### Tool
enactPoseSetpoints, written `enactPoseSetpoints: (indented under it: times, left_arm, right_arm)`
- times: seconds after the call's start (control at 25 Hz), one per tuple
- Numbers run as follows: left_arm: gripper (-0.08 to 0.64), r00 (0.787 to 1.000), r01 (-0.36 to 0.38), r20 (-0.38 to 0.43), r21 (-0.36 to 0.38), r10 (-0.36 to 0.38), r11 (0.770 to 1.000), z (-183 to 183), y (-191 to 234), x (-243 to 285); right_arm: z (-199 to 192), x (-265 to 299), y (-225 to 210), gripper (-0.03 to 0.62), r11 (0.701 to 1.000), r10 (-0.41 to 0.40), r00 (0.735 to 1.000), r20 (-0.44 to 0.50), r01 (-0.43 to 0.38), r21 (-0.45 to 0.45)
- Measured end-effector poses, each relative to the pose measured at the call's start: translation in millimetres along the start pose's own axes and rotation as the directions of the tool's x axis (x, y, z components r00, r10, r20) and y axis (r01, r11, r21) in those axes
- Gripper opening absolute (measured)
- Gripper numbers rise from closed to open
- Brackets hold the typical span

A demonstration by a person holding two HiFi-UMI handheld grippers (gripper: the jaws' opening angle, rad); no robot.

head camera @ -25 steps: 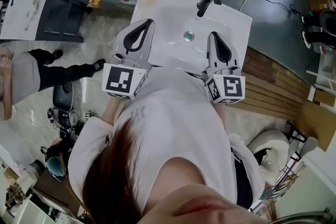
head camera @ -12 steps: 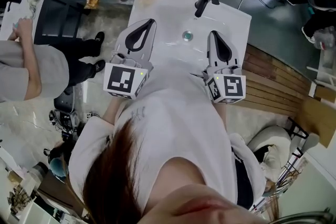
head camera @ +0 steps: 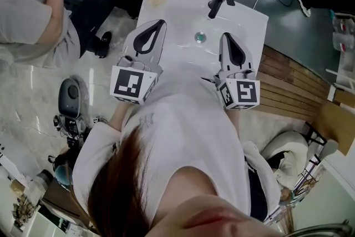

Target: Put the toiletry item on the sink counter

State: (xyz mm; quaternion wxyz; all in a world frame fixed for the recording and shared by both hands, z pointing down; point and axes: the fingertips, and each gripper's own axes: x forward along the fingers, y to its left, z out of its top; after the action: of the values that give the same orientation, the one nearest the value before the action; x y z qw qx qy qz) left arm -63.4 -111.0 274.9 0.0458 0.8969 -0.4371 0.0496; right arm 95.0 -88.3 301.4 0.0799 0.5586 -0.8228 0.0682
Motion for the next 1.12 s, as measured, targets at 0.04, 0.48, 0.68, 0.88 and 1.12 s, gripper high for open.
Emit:
enactPoseSetpoints:
  times: [0.04, 0.48, 0.68, 0.88, 1.12]
  left_arm:
    - [0.008, 1.000, 0.003, -0.003, -0.001, -0.003, 1.000, -1, 0, 0]
    - [0.008, 0.999, 0.039, 0.004, -0.004, -0.039, 0.999, -1, -2, 12]
    - [0.008, 0.999, 0.041, 0.005, -0.006, -0.041, 0.999, -1, -1, 13]
    - [0.008, 0.999, 0.034, -0.002, -0.013, -0.034, 0.999, -4, 1, 11]
    - [0.008, 0.999, 0.032, 0.000, -0.017, -0.032, 0.999, -4, 1, 10]
  right_arm:
    - [0, 0, 0, 0.011, 1.000, -0.002, 1.000, -0.002, 0.002, 0.003]
    - [-6, 1, -4, 0.009, 1.000, -0.021, 1.000, -0.018, 0.021, 0.005]
    - [-7, 2, -4, 0.009, 1.000, -0.021, 1.000, -0.022, 0.021, 0.006]
    - [-8, 3, -3, 0.009, 1.000, -0.017, 0.999, -0.027, 0.017, 0.004]
    - [-8, 3, -1, 0.009, 1.000, -0.014, 0.999, -0.031, 0.014, -0.004]
